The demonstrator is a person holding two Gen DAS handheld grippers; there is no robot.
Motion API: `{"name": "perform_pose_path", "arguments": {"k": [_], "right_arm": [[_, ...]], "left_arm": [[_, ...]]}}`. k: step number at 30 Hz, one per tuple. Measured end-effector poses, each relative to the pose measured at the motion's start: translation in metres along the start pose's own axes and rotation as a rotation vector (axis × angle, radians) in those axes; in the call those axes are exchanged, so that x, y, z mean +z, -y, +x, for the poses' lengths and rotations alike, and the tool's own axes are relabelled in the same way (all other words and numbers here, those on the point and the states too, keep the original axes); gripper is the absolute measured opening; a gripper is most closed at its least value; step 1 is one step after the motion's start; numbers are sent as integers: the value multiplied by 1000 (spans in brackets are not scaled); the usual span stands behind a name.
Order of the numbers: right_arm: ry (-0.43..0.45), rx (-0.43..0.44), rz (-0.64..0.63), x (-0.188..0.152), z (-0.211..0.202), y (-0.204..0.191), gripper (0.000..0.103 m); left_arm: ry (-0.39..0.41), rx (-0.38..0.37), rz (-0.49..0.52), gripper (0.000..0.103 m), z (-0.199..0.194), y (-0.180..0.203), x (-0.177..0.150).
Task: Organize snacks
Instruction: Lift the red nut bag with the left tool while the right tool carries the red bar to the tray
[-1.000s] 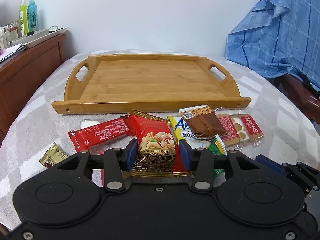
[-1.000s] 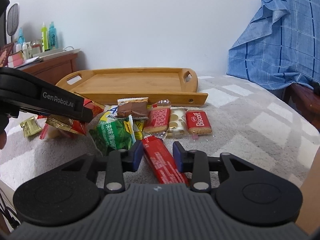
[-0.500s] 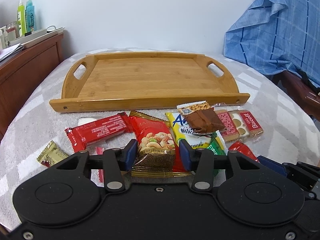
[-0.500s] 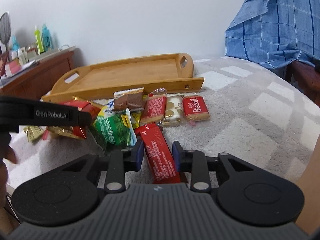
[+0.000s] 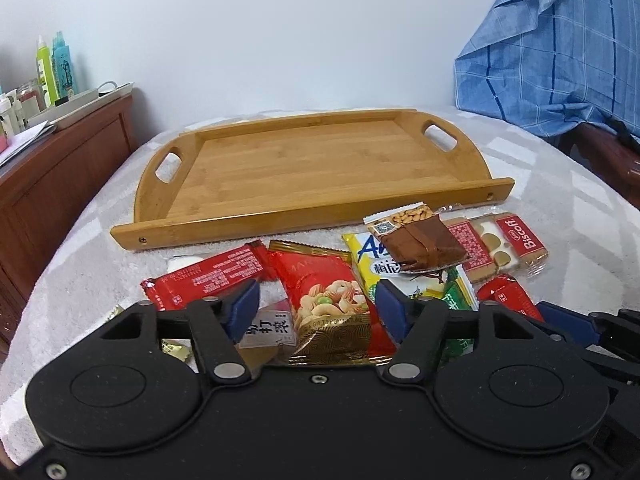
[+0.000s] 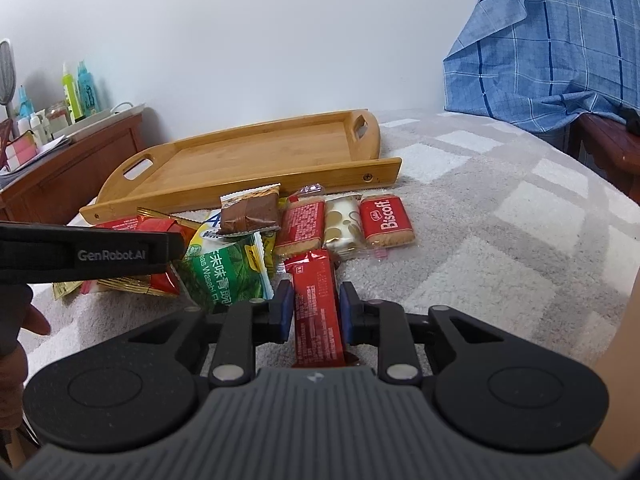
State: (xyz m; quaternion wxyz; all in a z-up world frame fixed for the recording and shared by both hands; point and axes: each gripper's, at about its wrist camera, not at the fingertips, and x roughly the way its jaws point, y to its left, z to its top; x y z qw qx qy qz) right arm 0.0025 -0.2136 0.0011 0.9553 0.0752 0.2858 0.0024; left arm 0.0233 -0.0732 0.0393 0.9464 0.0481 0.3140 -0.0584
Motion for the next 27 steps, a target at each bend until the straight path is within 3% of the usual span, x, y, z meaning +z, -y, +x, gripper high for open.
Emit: {"name": "perform_pose_path", "arguments": {"k": [3,5,7,18,27], "right_arm": [[6,6,15,-1,-2,2,34],[14,0,16,-1,-3,1,33],[19,-10,6,-2,-4,0,28],[53,12,65,13,-11,6,27],[81,81,145,59,2,23,27]], "left_arm": [[-9,-9,3,46,3,3,0],[-6,1,11,45,4,6,-1],[0,5,15,41,3,8,-2],[71,-29,-50,40,-19,-6,13],[87,-82,-89,40,-15,-11,44]]}}
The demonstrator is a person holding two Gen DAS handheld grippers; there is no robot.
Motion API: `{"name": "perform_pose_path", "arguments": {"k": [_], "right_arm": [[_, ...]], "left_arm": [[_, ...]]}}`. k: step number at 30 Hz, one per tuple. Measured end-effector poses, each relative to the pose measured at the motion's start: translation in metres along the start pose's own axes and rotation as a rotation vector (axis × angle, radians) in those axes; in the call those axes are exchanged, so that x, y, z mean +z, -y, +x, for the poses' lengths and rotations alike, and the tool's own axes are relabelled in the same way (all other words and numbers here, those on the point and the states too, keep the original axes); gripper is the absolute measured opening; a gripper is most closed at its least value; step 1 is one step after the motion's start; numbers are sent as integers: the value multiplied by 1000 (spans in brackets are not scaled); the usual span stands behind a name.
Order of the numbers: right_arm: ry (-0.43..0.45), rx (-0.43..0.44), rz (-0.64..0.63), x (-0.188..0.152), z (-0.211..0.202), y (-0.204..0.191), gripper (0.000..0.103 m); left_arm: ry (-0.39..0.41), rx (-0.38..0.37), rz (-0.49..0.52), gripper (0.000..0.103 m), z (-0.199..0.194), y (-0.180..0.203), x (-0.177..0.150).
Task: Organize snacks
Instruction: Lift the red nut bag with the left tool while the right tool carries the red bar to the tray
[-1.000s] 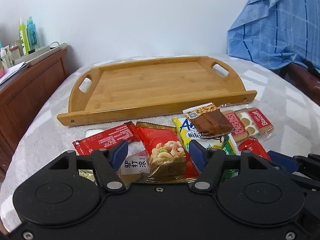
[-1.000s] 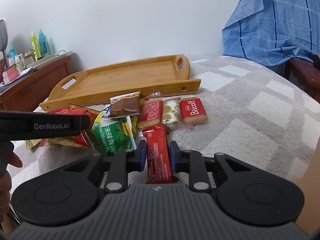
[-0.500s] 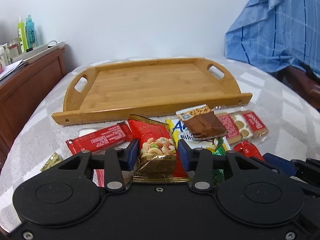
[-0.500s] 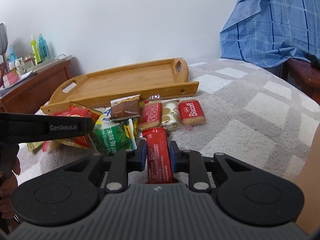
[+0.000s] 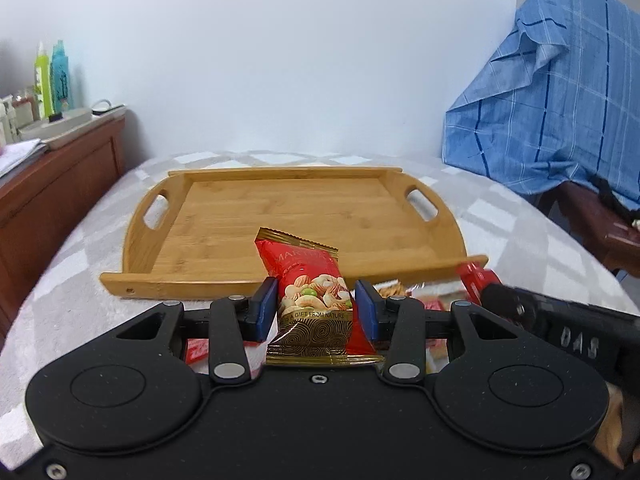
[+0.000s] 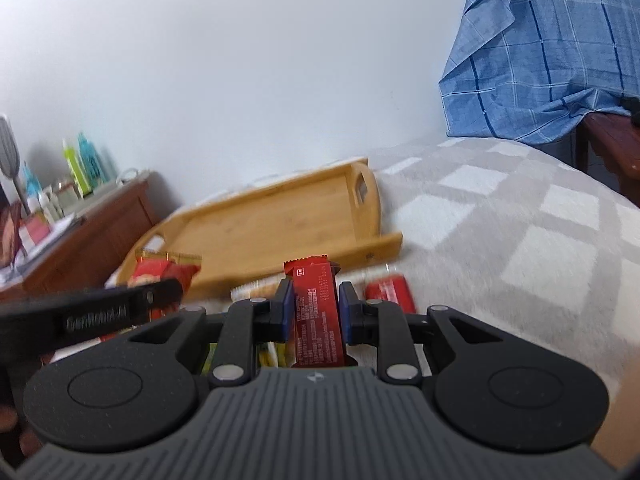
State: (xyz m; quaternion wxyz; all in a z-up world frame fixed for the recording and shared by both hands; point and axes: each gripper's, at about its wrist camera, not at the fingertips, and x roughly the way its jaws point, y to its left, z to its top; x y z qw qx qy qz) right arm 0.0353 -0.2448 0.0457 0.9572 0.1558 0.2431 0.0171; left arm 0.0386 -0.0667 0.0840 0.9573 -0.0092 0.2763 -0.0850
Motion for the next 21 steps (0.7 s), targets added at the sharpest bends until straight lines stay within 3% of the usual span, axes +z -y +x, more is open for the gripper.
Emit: {"name": "perform_pose_path", "arguments": {"k": [7,15,21], "right_arm": [[-20,44,84,39,42,19,27],[-76,95,198,78,94,35,27],[-150,89,224,86,123,42,27]], "left_arm": [[-31,-76,-84,40,26,-7,26],[-51,-114,-166,40,72,-10,54],[-61,-108,-161,40,106,-3,62]]}}
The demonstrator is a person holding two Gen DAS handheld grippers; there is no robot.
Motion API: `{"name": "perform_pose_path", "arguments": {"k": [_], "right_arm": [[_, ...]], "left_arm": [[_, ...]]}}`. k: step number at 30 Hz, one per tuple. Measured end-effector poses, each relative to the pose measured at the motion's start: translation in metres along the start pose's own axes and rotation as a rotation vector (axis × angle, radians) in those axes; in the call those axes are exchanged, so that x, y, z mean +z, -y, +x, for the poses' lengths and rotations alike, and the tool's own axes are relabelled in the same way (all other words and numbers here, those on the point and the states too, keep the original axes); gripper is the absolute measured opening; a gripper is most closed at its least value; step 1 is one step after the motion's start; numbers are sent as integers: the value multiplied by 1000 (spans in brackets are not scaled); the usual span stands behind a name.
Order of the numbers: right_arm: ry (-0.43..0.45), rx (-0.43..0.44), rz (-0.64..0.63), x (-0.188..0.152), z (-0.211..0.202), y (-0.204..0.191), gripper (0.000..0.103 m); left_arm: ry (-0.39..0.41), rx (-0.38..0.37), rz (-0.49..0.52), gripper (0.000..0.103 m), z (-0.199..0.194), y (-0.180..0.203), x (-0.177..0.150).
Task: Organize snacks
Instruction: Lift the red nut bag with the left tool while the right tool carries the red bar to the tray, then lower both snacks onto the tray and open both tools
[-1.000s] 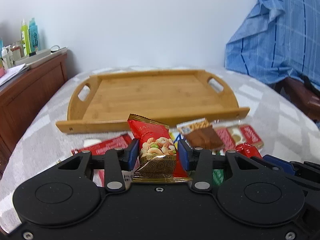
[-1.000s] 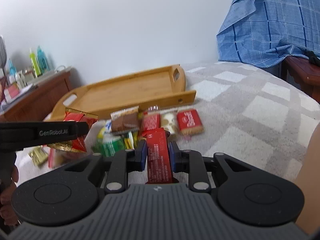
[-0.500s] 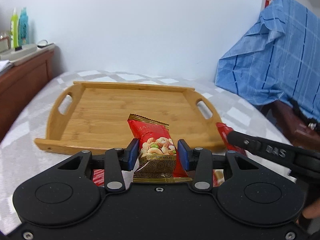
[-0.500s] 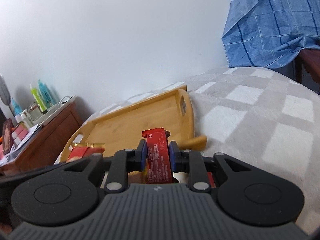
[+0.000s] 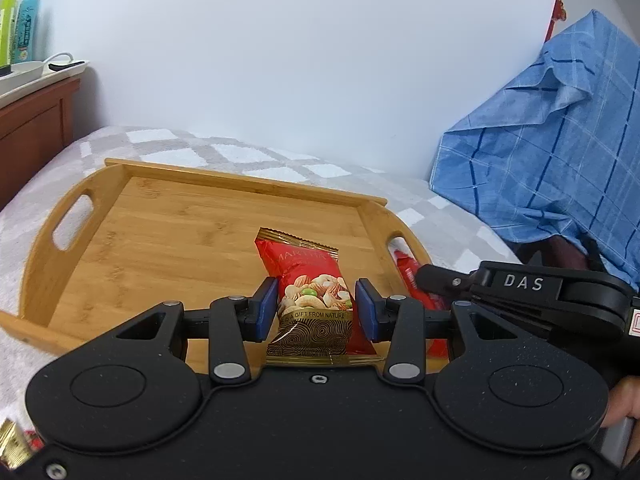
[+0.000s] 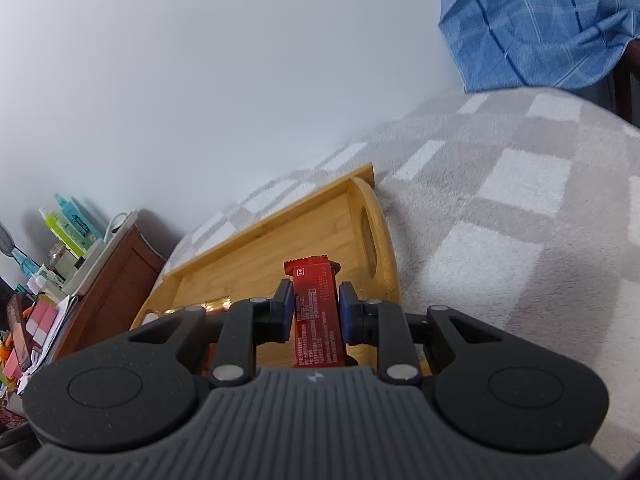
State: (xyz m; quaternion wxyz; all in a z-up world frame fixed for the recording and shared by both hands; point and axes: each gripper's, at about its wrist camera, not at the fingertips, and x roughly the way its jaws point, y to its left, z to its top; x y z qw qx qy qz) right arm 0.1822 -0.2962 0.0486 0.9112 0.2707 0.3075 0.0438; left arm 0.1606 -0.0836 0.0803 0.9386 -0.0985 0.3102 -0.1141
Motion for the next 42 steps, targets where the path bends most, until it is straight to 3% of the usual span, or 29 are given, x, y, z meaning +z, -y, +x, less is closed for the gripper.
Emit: {"name": "perform_pose_path", "arguments": {"k": [10,36,42], "right_arm": [[-48,-53,-46,5,26,-8,27],[-80,-123,-76,0,40,-12,28],[-73,-132,-90,-1,39,-15,36]], "left_arm": [[-28,-16,-5,40,33,6,-4],[-62,-42,0,42,49,7,-17],[-72,-32,16,49,49,8,-17]]}}
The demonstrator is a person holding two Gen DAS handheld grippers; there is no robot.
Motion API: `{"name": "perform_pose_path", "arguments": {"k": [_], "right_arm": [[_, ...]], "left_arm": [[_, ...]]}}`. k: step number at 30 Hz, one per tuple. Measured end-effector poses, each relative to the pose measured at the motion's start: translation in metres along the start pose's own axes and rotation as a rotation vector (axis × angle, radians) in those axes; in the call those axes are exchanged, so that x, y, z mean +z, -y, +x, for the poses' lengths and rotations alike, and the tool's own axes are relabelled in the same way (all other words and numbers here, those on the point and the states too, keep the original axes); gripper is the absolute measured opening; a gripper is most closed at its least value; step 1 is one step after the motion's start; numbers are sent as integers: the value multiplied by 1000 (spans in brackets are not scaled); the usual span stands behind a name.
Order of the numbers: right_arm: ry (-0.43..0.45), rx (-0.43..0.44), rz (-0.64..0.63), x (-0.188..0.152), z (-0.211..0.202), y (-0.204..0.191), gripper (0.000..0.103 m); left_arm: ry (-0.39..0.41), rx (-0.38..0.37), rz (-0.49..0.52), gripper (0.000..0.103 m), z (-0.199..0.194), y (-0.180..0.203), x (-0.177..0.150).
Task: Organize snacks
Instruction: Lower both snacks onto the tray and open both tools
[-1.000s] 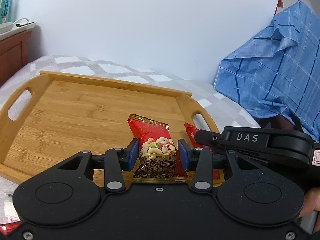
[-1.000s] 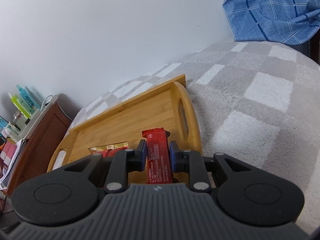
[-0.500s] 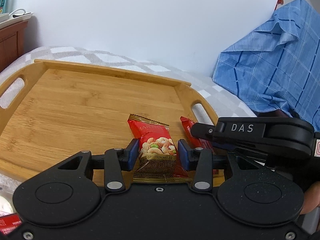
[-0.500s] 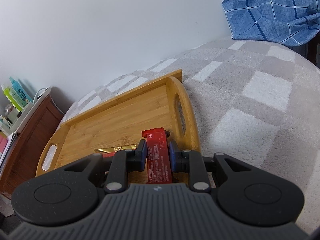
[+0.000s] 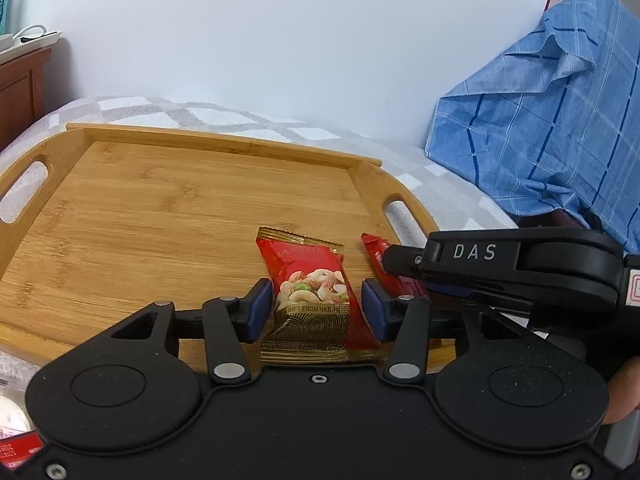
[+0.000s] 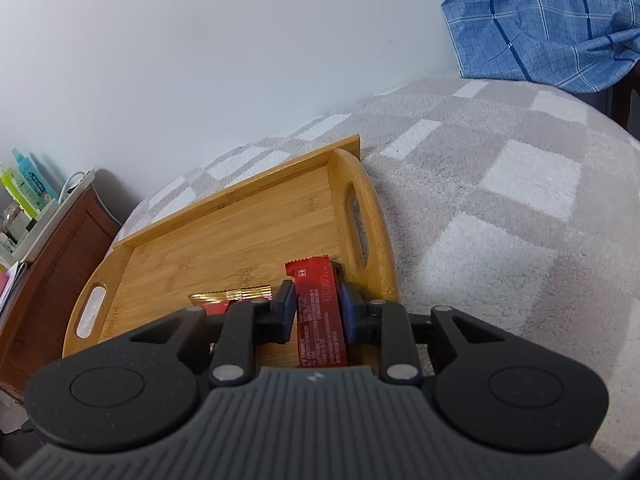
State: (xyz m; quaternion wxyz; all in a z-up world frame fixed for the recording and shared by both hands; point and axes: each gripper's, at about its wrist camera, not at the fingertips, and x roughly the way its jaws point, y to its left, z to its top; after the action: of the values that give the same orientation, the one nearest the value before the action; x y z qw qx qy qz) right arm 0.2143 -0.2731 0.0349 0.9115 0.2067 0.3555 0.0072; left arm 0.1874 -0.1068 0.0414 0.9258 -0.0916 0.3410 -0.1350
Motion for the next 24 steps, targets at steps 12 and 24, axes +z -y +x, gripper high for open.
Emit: {"name": "perform_pose_path", "arguments": {"k": [12,24], "right_arm": [[82,7,-50,3,-20,-8,59],[164,5,-74,-3,-42,-9,87]], "left_arm": [[69,29,32,84,-32,-4,3],[143,73,95,102,-81,-6,-8]]}}
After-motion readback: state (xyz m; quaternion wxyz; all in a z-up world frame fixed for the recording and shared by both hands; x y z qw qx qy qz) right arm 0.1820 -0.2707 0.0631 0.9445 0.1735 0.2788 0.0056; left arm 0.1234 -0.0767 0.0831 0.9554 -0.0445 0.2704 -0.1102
